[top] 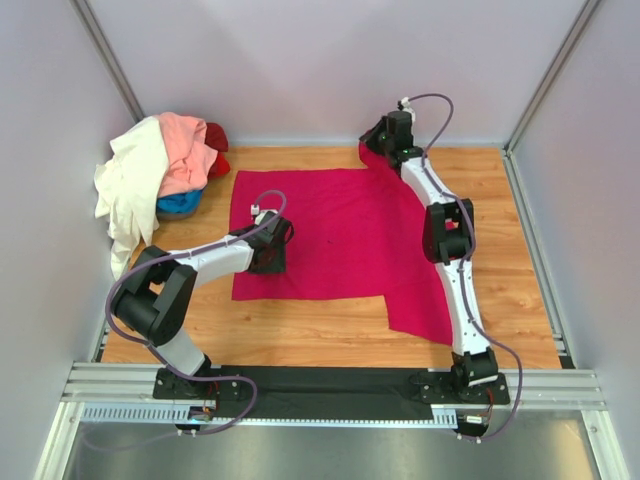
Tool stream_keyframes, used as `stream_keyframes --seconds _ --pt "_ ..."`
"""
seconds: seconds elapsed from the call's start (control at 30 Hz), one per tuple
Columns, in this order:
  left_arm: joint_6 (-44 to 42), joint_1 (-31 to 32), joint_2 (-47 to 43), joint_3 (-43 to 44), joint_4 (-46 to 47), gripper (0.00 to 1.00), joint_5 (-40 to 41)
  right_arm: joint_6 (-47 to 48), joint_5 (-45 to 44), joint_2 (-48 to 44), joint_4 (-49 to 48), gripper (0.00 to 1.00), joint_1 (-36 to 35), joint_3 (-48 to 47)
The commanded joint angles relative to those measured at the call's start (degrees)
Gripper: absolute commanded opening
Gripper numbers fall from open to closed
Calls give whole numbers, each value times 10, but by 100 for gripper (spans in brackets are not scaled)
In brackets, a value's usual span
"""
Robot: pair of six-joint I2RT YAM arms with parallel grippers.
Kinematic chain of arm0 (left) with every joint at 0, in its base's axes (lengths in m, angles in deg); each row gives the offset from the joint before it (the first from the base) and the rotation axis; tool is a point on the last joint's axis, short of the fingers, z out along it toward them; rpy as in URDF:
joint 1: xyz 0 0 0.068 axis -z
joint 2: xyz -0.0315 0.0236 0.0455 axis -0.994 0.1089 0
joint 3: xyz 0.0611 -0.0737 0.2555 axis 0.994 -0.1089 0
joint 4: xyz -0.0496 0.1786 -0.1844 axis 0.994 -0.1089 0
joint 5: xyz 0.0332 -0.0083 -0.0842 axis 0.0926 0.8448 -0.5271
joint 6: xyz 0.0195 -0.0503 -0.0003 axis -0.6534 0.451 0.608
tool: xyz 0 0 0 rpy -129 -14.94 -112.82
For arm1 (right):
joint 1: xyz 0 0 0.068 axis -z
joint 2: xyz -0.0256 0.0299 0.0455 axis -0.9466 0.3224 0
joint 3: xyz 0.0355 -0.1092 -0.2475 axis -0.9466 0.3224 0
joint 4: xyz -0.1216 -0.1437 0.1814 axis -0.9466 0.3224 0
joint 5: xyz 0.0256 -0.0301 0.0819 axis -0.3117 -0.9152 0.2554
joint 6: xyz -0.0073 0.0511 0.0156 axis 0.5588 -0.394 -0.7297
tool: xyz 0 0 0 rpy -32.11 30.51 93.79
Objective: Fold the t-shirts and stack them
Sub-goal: Flatten the tshirt out
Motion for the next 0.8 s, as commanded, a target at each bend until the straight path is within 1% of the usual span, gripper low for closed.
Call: stream_keyframes --seconds 0.0,0.03,0.07,0.13,0.23,0.27,0.33,0.37,0.53,0.63,0.7,0.77 --pt "22 8 46 -40 -42 58 -76 -50 -2 48 -87 19 -10 -36" --pt "22 9 44 -40 -43 58 -77 -55 1 70 -85 56 -12 -62" --pt "22 9 41 -40 -43 58 -78 -59 5 77 -83 72 -12 -70" --pt "23 10 34 -38 -47 58 -80 -62 4 76 -86 94 -12 -67" --pt "26 14 23 -39 -51 58 -83 -51 -2 53 -90 100 -5 -37" --pt "26 18 20 -38 -52 58 -82 -47 -3 33 -107 100 -3 -32" --pt "29 24 12 -34 -58 58 -79 -34 -2 12 -112 100 5 -17" --pt "30 31 8 -33 -67 58 -77 -30 0 -16 -114 100 9 -8" --pt "44 49 -28 -34 -82 58 -63 3 -2 -115 -149 100 28 97" --pt "52 55 -43 -49 -81 58 -64 28 -10 -150 -125 100 46 144" --pt "57 55 -50 -58 -80 58 -63 36 -11 -156 -100 100 53 165" --pt "61 57 -56 -74 -78 58 -62 40 -5 -150 -73 100 68 167"
